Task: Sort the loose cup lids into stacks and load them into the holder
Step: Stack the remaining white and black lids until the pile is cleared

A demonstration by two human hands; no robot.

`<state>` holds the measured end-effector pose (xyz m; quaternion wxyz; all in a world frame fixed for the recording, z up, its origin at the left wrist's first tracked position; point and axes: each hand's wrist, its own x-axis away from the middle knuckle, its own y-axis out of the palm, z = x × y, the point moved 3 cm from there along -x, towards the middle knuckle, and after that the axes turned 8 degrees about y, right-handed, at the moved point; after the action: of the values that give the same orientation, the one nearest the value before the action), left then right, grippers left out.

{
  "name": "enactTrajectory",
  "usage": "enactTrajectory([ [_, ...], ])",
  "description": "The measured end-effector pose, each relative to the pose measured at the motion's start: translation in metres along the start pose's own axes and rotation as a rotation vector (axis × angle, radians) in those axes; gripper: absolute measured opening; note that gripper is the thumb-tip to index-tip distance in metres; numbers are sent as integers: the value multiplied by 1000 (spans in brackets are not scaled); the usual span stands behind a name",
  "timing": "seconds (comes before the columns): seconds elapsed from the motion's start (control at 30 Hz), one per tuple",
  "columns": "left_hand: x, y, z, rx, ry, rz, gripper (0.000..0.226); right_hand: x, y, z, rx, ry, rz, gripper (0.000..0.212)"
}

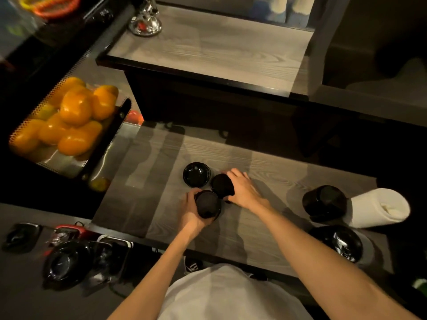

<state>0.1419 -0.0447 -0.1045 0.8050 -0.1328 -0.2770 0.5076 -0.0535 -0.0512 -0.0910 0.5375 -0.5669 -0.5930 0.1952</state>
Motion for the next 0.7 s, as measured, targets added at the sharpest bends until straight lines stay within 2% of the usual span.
enactTrajectory([
  [0.1,2,-5,-1,296,38,-15,91,9,-4,13,-35,42,22,88],
  [0.23,10,-17,7,512,37,-32,88,35,-21,22,-431,126,191,78],
  [0.3,11,-21,16,610,73,-112,84,54,-32,16,-645,107,145,73],
  [0.37,13,-22,28,711,103,-219,81,71,-41,7,-751,58,28,68],
  [0.5,19,-20,48,959,69,-285,83,86,-44,0,-843,9,-110,74],
  [0.57,23,-16,57,1030,76,-283,80,91,-46,-1,-844,-4,-106,74],
  [0.63,26,-12,65,1064,62,-244,67,96,-50,-2,-838,-15,-84,73],
  [0.7,29,-6,75,1077,-20,-197,56,103,-56,-2,-831,-31,-45,68],
])
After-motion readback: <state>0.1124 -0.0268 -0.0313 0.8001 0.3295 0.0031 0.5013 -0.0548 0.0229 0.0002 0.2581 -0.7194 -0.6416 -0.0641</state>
